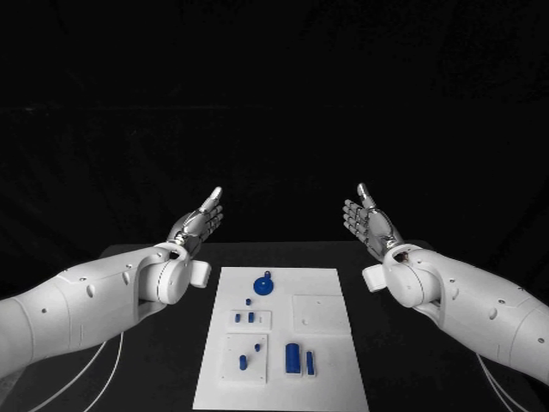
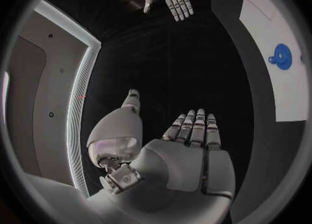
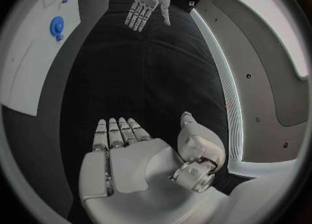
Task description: Assemble the parts on the task board
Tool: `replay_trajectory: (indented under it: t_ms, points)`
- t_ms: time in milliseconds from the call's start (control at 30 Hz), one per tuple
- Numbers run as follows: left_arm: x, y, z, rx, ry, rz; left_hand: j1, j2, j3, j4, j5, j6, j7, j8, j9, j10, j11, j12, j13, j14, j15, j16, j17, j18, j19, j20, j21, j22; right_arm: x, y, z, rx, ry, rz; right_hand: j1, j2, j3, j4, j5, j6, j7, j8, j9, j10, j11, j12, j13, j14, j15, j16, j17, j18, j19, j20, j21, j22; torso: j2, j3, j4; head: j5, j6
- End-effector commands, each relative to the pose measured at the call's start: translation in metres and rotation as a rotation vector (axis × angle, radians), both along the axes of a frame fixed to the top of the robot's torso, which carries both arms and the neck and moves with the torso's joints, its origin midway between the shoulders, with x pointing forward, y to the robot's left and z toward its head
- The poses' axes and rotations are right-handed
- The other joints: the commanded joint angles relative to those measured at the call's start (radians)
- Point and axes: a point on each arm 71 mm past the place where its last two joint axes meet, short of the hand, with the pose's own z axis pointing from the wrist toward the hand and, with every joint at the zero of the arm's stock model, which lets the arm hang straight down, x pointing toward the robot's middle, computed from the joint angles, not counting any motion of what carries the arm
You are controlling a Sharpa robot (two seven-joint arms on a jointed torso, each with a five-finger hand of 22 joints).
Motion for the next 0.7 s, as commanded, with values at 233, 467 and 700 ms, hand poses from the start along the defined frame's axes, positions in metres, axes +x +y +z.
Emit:
replay_trajectory:
  t_ms: [233,467,700]
  points:
    - [-0.046,-0.037,0.011,-0.009,-0.075,0.123,-0.494,-0.006,0.013,0.003,-0.014,-0.154,-0.016,-0.011,-0.008,-0.227,-0.016,-0.012,-0.008,-0.245,-0.015,-0.011,-0.008,-0.023,-0.144,-0.015,-0.021,-0.011,-0.037,0.02,0.03,0.104,-0.1,-0.176,-0.132,0.0,0.0,0.004,-0.004,-0.107,0.0,-0.003,-0.001,-0.122,0.0,-0.004,-0.001,-0.128,0.0,-0.004,-0.001,-0.007,-0.108,0.0,-0.003,-0.001,-0.013,0.0079,0.0368,-0.024,0.02]
    - [-0.069,-0.052,0.021,-0.022,-0.094,0.151,-0.494,-0.006,0.013,0.003,-0.014,-0.154,-0.016,-0.011,-0.008,-0.227,-0.016,-0.012,-0.008,-0.245,-0.015,-0.011,-0.008,-0.023,-0.144,-0.015,-0.021,-0.011,-0.069,0.028,0.034,0.109,-0.091,-0.236,-0.132,0.0,0.0,0.004,-0.004,-0.107,0.0,-0.003,-0.001,-0.122,0.0,-0.004,-0.001,-0.128,0.0,-0.004,-0.001,-0.007,-0.108,0.0,-0.003,-0.001,-0.013,0.0079,0.0368,-0.024,0.02]
    - [-0.074,-0.055,0.023,-0.025,-0.097,0.156,-0.494,-0.006,0.013,0.003,-0.014,-0.154,-0.016,-0.011,-0.008,-0.227,-0.016,-0.012,-0.008,-0.245,-0.015,-0.011,-0.008,-0.023,-0.144,-0.015,-0.021,-0.011,-0.082,0.031,0.035,0.104,-0.081,-0.258,-0.132,0.0,0.0,0.004,-0.004,-0.107,0.0,-0.003,-0.001,-0.122,0.0,-0.004,-0.001,-0.128,0.0,-0.004,-0.001,-0.007,-0.108,0.0,-0.003,-0.001,-0.013,0.0079,0.0368,-0.024,0.02]
